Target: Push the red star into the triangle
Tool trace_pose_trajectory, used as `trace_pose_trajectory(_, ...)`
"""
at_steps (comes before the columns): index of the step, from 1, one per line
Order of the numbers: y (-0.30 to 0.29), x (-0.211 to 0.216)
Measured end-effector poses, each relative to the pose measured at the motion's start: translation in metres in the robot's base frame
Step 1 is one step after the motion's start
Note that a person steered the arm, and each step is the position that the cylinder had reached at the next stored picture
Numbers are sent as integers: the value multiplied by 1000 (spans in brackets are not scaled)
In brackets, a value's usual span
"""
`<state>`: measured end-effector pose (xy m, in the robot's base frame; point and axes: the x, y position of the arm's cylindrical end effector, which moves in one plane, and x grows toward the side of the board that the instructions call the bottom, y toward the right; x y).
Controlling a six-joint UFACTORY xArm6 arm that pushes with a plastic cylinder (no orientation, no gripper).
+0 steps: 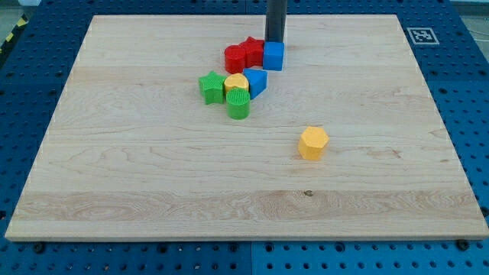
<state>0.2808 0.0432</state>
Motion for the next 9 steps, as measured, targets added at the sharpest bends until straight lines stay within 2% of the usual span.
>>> trace_pose_trajectory(2, -52, -47)
trace_pose_trajectory(7, -37, 2)
trace_pose_trajectory(9, -37, -19)
